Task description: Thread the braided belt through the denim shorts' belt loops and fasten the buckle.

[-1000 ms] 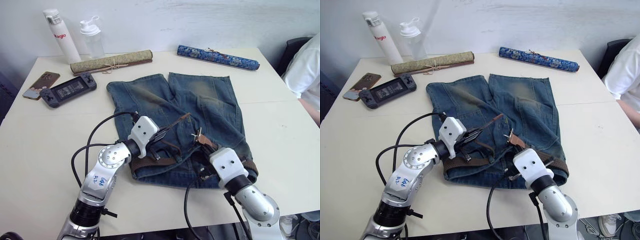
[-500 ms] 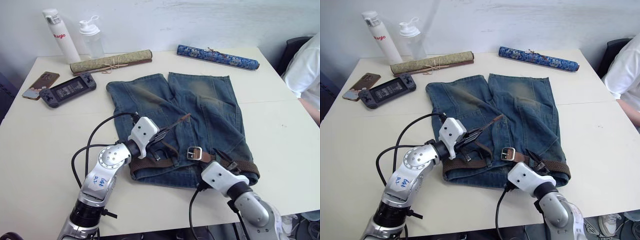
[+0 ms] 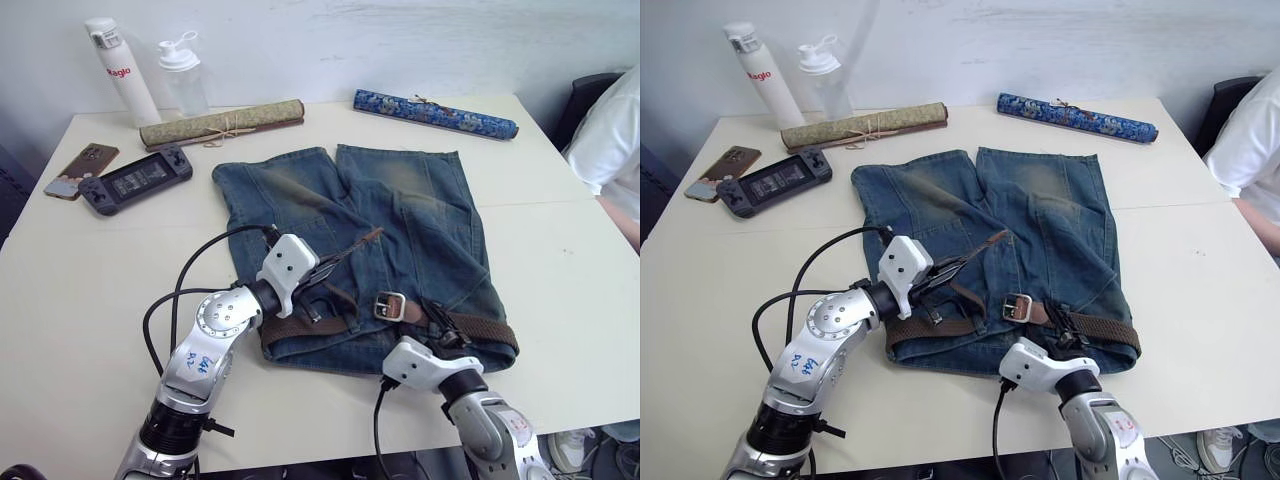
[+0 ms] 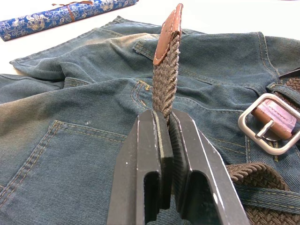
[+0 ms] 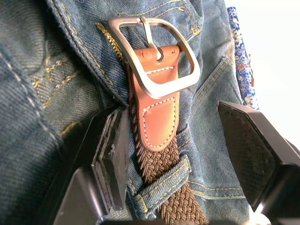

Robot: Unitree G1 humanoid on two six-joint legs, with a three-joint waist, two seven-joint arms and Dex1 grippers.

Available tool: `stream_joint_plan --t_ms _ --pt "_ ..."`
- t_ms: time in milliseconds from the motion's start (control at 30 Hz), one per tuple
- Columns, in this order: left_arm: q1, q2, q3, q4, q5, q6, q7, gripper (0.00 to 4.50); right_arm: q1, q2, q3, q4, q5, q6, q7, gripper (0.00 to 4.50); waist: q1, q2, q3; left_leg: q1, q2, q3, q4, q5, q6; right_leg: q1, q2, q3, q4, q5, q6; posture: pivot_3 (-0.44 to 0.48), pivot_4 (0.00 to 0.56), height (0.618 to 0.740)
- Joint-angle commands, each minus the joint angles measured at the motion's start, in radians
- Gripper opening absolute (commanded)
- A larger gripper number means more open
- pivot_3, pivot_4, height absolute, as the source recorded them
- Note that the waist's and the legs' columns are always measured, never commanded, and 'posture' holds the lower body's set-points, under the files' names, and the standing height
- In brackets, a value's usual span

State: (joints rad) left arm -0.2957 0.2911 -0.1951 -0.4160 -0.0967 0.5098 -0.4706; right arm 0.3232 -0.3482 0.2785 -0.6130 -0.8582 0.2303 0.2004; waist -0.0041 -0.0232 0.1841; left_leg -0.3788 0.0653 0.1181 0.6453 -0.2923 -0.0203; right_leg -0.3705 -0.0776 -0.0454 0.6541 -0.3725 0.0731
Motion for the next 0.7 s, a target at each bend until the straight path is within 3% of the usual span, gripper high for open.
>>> stream_joint_plan --t_ms 33,233,533,700 --pt "-0.007 0.000 0.005 -0.023 -0.011 -0.022 -0.004 0.00 0.011 0.051 -0.024 -0.005 0.038 0.022 -0.013 2.65 0.000 0.000 0.000 0.000 0.000 0.000 0.000 0.000 0.000 0.000 0.000 0.000 0.000 0.000 0.000 0.000 0.150 0.737" --pt "-0.010 0.000 0.007 -0.026 -0.013 -0.016 -0.004 0.00 0.005 0.109 -0.038 0.000 0.077 0.041 -0.011 0.04 0.000 0.000 0.000 0.000 0.000 0.000 0.000 0.000 0.000 0.000 0.000 0.000 0.000 0.000 0.000 0.000 0.150 0.737" --pt "-0.012 -0.004 0.012 -0.028 -0.015 -0.009 0.002 0.00 -0.011 0.110 -0.034 -0.038 0.106 0.014 0.015 0.04 0.000 0.000 0.000 0.000 0.000 0.000 0.000 0.000 0.000 -0.001 0.000 0.000 0.001 0.000 0.000 0.000 0.150 0.737" --pt "-0.012 -0.008 0.022 -0.026 -0.022 0.006 0.007 0.00 -0.041 0.097 -0.076 -0.157 0.209 0.022 0.106 0.04 -0.002 0.000 0.000 -0.005 0.000 0.000 0.002 0.000 0.000 -0.006 0.000 0.000 0.003 0.000 0.000 0.000 0.150 0.737"
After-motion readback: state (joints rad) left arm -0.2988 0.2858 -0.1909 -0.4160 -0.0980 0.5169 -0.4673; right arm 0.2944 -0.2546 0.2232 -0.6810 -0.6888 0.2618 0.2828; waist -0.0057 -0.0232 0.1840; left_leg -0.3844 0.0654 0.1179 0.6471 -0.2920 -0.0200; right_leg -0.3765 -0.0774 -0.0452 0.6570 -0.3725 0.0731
